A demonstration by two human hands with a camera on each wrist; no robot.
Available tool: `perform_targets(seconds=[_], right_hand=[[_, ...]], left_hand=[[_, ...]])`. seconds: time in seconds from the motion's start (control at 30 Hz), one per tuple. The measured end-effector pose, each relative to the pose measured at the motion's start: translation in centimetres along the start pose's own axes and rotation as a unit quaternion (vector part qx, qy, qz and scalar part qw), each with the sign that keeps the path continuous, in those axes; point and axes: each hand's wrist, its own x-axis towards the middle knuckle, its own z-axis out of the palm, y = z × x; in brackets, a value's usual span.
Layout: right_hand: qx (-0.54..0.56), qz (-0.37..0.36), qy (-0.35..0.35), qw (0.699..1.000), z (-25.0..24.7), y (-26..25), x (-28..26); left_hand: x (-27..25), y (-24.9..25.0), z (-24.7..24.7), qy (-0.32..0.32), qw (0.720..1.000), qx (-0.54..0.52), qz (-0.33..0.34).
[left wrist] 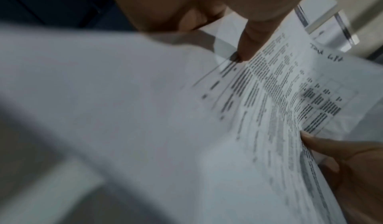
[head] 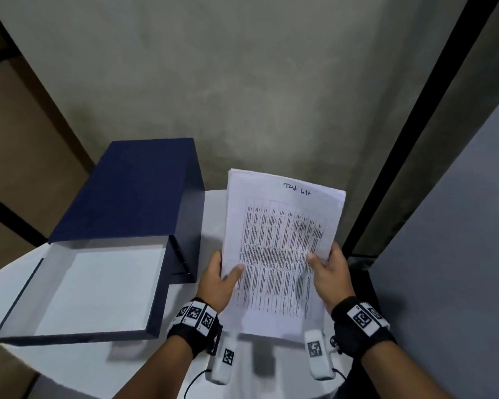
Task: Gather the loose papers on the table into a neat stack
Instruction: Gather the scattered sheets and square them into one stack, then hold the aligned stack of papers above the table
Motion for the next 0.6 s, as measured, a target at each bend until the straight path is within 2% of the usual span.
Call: perform_targets(seconds=[0.17, 0.3, 0.37, 0.43, 0.6], right_hand=[[0.085, 0.002, 0.012, 0.996, -1.1, -1.7, 0.8], [0.095, -0.008, -0.027, 0.995, -0.9, -2.4, 1.0], [0.089, -0.006, -0.074, 0.993, -0.8, -2.3, 1.1], [0.079, 0.013, -0.153, 0.985, -0.8, -1.9, 1.2], [-0.005, 0.087, -0.297, 0.951, -2.3, 0.5, 0.3]], left_hand=[[-2.7, -0.1, -0.8, -0.029, 0.999, 0.018, 0.007], [-5.4, 0.7, -1.3, -0.030, 0.997, 0.059, 0.034], [-6.6, 1.8, -1.9, 0.001, 0.999, 0.046, 0.027], [-8.0, 3.6, -3.2, 0.026, 1.000, 0.006, 0.011], [-12.2, 7.3, -10.6, 0.064, 0.996, -0.048, -0.046]])
